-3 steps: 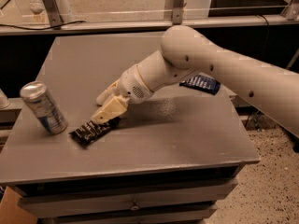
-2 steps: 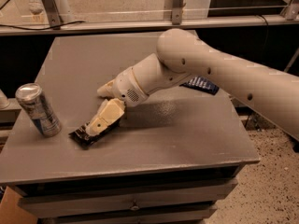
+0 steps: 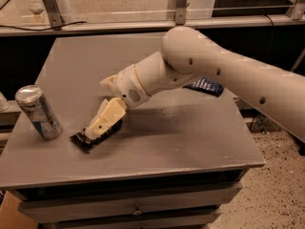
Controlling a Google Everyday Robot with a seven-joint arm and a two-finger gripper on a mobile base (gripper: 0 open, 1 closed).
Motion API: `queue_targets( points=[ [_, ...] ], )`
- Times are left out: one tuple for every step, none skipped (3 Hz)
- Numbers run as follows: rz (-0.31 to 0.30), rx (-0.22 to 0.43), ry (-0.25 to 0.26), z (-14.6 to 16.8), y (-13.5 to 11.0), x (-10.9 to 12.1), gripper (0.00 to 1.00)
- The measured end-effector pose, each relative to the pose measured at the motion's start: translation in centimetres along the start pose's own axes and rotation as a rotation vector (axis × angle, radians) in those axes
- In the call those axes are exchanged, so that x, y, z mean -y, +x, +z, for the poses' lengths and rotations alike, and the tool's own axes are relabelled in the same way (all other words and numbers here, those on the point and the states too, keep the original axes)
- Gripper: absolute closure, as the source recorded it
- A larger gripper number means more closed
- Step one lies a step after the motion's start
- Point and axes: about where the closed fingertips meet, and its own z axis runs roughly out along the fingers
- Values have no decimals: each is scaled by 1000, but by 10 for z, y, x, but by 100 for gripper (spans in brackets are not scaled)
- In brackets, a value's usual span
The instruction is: Move rxbar chocolate near redbull can
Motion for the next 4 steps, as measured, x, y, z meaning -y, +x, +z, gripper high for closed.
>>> queue_targets(
  points=[
    [-65,37,44,-29,-9,-5,0],
    [-160,90,146,-82,-11,3,0],
    [-234,147,288,-153,-4,14,0],
    [-264,177,407,-214,8,18,0]
  ],
)
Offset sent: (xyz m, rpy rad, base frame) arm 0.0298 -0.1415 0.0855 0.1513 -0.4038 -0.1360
